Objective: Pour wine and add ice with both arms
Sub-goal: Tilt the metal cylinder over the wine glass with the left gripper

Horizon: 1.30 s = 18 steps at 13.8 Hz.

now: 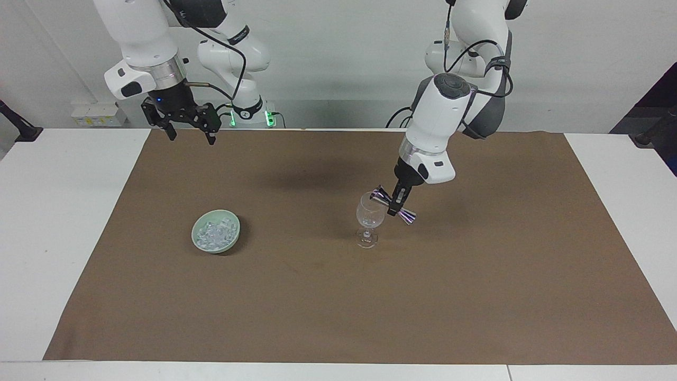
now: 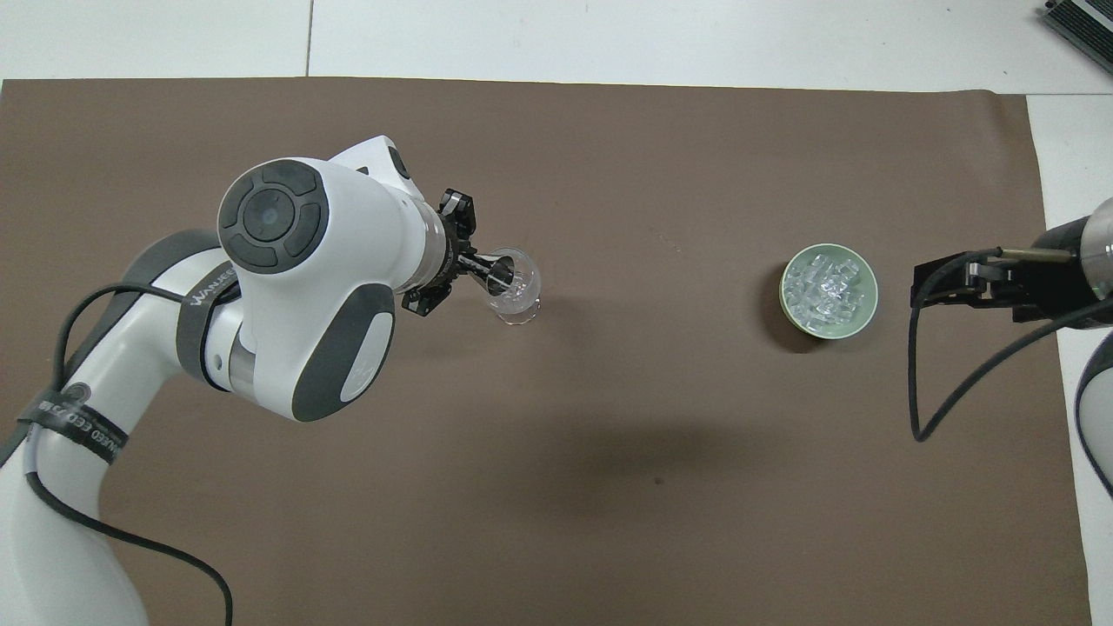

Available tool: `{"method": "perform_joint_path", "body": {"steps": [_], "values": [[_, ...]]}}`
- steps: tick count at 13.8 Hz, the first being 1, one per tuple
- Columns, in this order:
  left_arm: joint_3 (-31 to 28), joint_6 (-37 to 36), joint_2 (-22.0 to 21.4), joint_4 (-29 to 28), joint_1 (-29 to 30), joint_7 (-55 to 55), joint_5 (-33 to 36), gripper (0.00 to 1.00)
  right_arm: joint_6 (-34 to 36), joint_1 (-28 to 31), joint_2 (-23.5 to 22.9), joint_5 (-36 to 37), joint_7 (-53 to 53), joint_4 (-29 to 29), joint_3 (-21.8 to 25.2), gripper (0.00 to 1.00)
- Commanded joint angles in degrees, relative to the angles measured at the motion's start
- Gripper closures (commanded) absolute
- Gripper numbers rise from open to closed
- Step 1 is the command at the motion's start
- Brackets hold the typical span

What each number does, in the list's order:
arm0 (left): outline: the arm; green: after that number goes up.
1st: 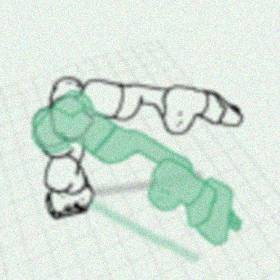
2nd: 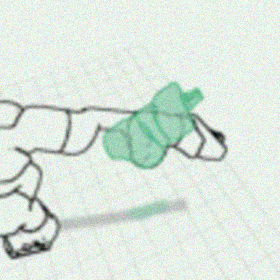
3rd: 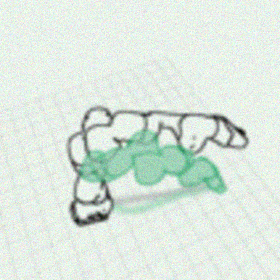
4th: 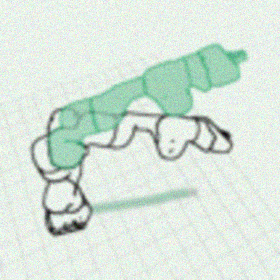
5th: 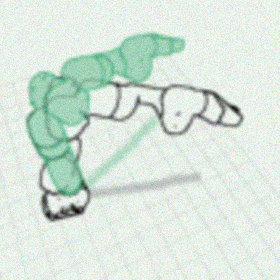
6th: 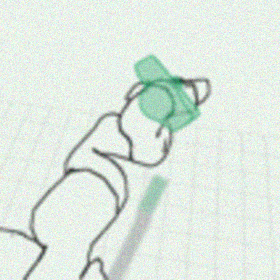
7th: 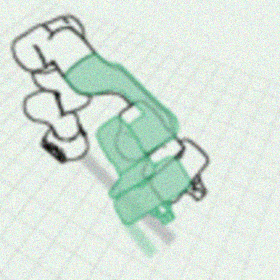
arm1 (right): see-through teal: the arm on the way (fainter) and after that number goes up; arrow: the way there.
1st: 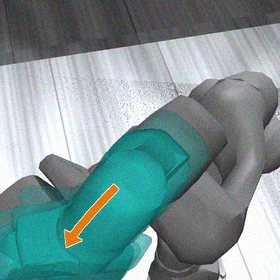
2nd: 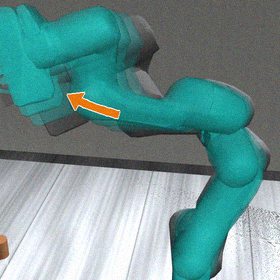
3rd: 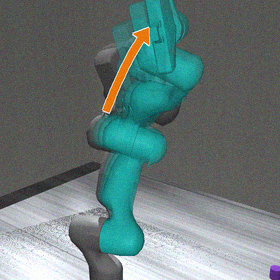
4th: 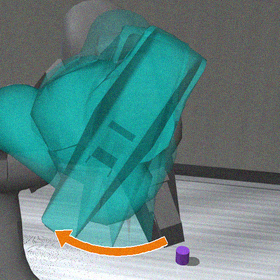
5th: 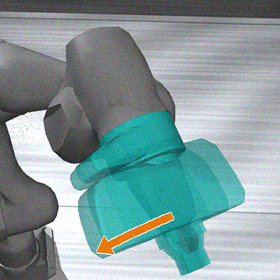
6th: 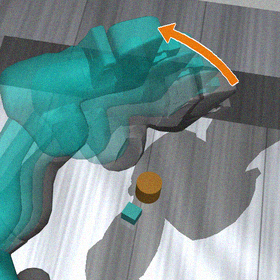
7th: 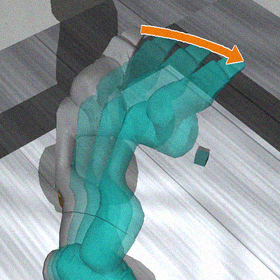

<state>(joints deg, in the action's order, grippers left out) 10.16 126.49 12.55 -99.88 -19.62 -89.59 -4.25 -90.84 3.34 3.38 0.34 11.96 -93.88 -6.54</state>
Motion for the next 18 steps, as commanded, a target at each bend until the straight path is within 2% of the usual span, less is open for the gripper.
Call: {"method": "perform_joint_path", "body": {"steps": [1, 8, 11, 18], "values": [[-1.0, 0.4, -0.8, -0.1, -1.1, -1.5, 2.6, 1.00, -0.2, 0.8, 0.2, -0.6, -1.2, -0.3, -0.3, 0.00], [-1.2, -0.6, -0.8, 0.9, -1.1, -1.9, 4.0, 1.00, -0.2, 0.8, 0.2, -0.6, -1.2, -0.3, -0.3, 0.00], [-0.9, -0.5, -0.9, 1.3, -1.5, -5.3, 8.5, 1.00, -0.2, 0.8, 0.2, -0.6, -1.2, -0.3, -0.4, 0.00], [-1.0, -0.7, -1.1, 1.5, -2.8, -5.7, 11.4, 1.00, -0.2, 0.8, 0.2, -0.6, -1.2, -0.3, -0.4, 0.00]]}}
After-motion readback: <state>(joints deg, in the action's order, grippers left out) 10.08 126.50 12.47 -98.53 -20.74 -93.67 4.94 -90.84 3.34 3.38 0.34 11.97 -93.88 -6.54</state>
